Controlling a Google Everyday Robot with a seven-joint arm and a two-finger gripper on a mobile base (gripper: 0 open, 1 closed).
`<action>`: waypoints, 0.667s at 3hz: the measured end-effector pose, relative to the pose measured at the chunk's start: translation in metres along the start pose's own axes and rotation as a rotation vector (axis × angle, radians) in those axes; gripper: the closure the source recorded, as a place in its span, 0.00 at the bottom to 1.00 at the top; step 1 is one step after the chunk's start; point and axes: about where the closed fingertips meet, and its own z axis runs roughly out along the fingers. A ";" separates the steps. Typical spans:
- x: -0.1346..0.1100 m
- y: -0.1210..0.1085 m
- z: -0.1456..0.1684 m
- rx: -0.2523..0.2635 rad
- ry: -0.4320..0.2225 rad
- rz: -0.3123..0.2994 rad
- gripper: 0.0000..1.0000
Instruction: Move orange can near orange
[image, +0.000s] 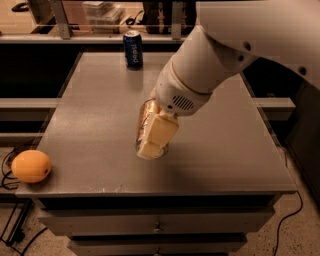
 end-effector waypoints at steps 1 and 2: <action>-0.050 -0.001 0.014 -0.009 -0.067 -0.097 1.00; -0.092 -0.004 0.034 -0.027 -0.119 -0.162 1.00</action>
Offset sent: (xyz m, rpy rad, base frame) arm 0.0268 0.1556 0.0162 0.1434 -0.0827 0.2657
